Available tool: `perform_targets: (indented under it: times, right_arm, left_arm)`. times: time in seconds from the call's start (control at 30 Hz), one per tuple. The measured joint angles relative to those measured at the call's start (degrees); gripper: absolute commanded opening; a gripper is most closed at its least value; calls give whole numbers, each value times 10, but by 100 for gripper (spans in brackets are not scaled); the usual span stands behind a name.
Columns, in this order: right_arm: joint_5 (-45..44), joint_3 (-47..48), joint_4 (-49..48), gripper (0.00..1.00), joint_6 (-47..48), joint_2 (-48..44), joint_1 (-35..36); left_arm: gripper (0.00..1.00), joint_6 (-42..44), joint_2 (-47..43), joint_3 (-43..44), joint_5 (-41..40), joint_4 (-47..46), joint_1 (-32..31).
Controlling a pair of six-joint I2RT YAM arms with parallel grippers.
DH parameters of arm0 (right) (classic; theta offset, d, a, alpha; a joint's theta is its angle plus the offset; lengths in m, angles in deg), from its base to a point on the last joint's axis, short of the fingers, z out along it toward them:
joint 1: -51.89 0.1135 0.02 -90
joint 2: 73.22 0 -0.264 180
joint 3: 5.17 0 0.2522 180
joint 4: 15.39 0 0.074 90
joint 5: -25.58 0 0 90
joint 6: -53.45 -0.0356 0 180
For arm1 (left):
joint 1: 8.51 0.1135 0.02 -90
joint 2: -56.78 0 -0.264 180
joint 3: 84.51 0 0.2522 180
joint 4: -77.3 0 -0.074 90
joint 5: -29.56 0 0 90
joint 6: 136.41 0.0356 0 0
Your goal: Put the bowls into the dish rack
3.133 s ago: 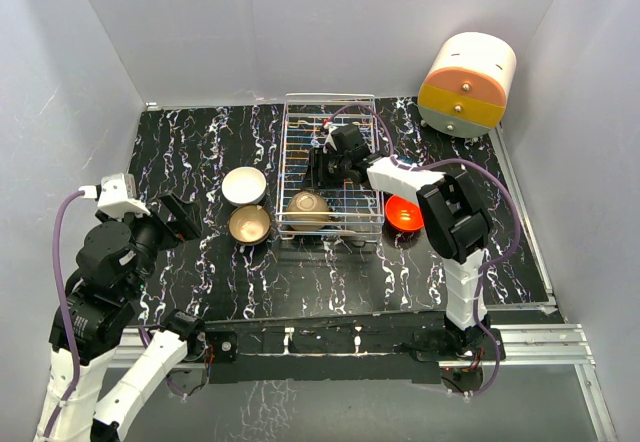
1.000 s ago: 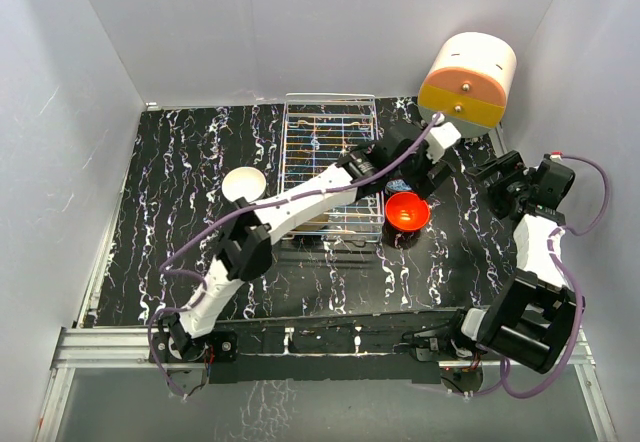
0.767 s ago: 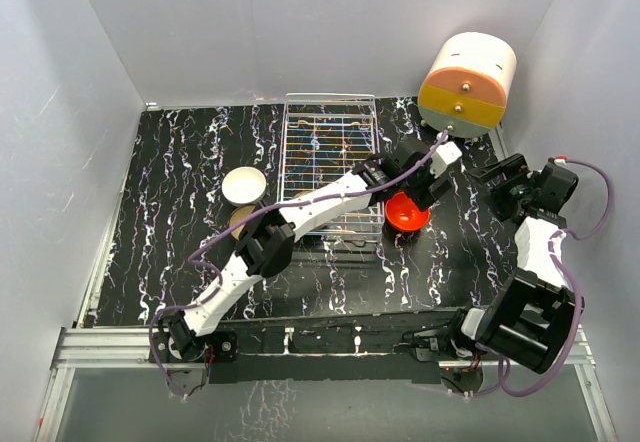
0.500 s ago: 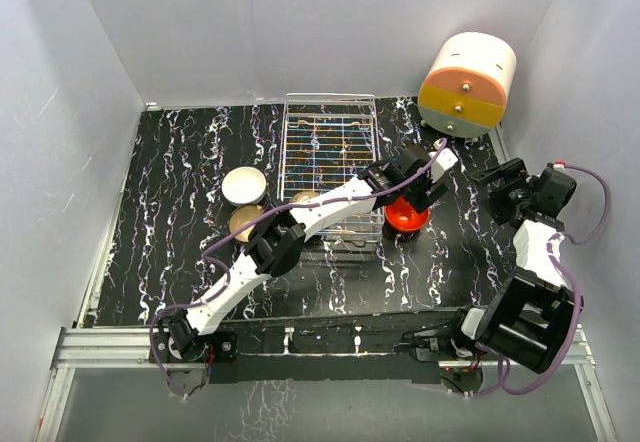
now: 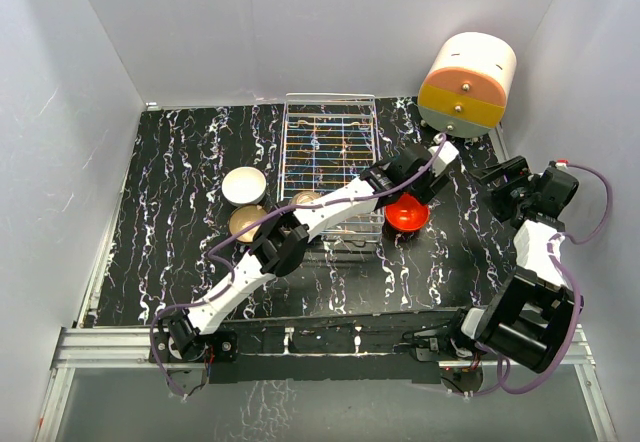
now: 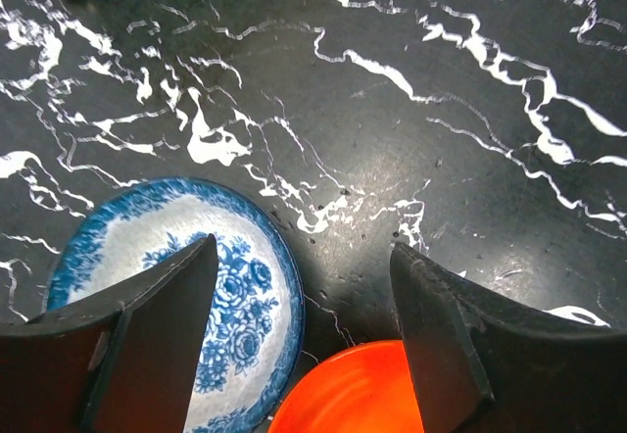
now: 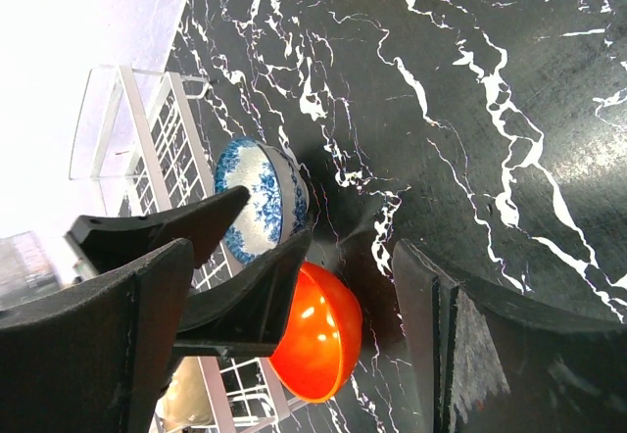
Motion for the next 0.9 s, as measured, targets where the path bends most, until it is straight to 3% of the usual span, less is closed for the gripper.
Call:
perform_targets:
  times: [0.67,0.73,0.8,0.9]
  right_arm:
    - [6,-18,-24,84,-6,17,-11]
    - [8,-18,-27,84,-6,18,-12]
    - [11,-18,-27,84,-7,19,-14]
    - [13,-18,-28,84,-8,19,-15]
  left_arm:
    - [54,-24,32,14,12,10,10]
    - [45,-28,32,14,14,11,11]
    - [28,-33,32,14,15,13,12]
    - [25,-38,32,14,18,16,14]
